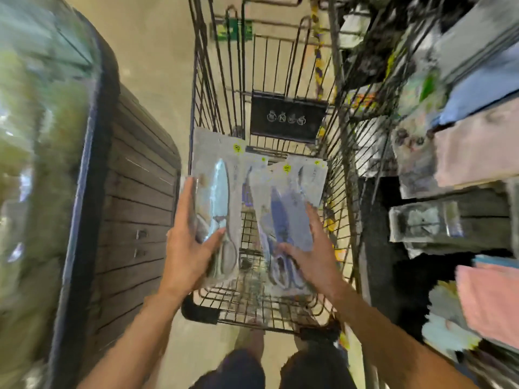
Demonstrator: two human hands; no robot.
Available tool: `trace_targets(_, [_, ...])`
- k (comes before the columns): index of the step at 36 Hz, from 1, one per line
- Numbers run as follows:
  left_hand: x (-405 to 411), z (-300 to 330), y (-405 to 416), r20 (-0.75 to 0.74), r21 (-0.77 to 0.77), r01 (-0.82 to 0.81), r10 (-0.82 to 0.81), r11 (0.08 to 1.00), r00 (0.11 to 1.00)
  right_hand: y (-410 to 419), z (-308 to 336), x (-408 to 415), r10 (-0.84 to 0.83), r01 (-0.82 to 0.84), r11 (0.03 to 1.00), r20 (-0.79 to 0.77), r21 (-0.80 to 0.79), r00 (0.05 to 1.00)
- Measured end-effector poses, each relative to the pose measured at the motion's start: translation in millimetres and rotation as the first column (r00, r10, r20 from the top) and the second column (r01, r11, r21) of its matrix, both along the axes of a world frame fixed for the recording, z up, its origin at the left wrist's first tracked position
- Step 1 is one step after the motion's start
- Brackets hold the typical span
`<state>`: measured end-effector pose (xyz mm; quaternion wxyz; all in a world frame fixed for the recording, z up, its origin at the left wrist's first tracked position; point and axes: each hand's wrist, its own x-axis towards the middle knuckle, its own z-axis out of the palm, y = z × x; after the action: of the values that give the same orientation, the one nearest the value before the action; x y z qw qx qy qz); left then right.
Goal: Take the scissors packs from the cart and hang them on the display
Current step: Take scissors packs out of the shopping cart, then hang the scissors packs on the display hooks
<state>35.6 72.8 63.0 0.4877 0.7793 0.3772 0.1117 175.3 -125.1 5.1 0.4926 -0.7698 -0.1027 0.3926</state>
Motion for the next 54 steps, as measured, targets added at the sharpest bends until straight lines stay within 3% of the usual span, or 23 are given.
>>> trace_targets(5, [-3.3, 68.0, -5.6, 0.094, -0.031, 0.047, -0.044, 0.998, 0.995, -28.9, 108.1, -15.3, -0.157, 0.154, 0.988, 0.097, 0.033, 0.983])
trace_targets(7, [-6.3, 90.5, -9.5, 0.119, -0.055, 0.082, -0.075, 0.995, 0.990, -44.5, 138.0, -25.4, -0.228, 0.214, 0.970, 0.123, 0.115, 0.966])
trace_targets(15, [-4.6, 158.9, -42.6, 0.190, -0.184, 0.241, -0.206, 0.953, 0.960, -111.1, 213.5, -62.0, -0.421, 0.376, 0.898, 0.195, 0.228, 0.886])
trace_targets(20, [3.6, 182.7, -85.5, 0.282, -0.213, 0.384, -0.320, 0.899, 0.905, -158.5, 241.9, -94.2, -0.612, 0.543, 0.778, 0.184, 0.317, 0.769])
trace_targets(24, [4.2, 196.1, -125.7, 0.355, -0.238, 0.514, -0.418, 0.824, 0.836, -198.9, 267.5, -129.6, -0.694, 0.607, 0.713, 0.223, 0.352, 0.685])
trace_targets(28, [-9.5, 215.5, -175.9, 0.408, -0.158, 0.612, -0.512, 0.775, 0.755, -249.0, 283.0, -176.5, -0.751, 0.649, 0.655, 0.239, 0.387, 0.615])
trace_targets(32, [-40.2, 232.3, -230.9, 0.382, -0.057, 0.669, -0.602, 0.741, 0.701, -300.5, 287.3, -230.4, -0.817, 0.709, 0.575, 0.238, 0.408, 0.525])
trace_targets(42, [-118.0, 266.4, -339.2, 0.430, -0.026, 0.789, -0.706, 0.614, 0.563, -394.8, 315.4, -359.5, -0.906, 0.768, 0.420, 0.269, 0.484, 0.326])
trace_targets(47, [-140.8, 286.1, -382.4, 0.484, 0.055, 0.856, -0.764, 0.513, 0.427, -423.1, 331.2, -412.3, -0.932, 0.795, 0.338, 0.299, 0.504, 0.206])
trace_targets(54, [-154.7, 317.7, -421.3, 0.535, 0.022, 0.945, -0.802, 0.326, 0.264, -440.0, 357.6, -463.4, -0.927, 0.824, 0.250, 0.370, 0.508, 0.053])
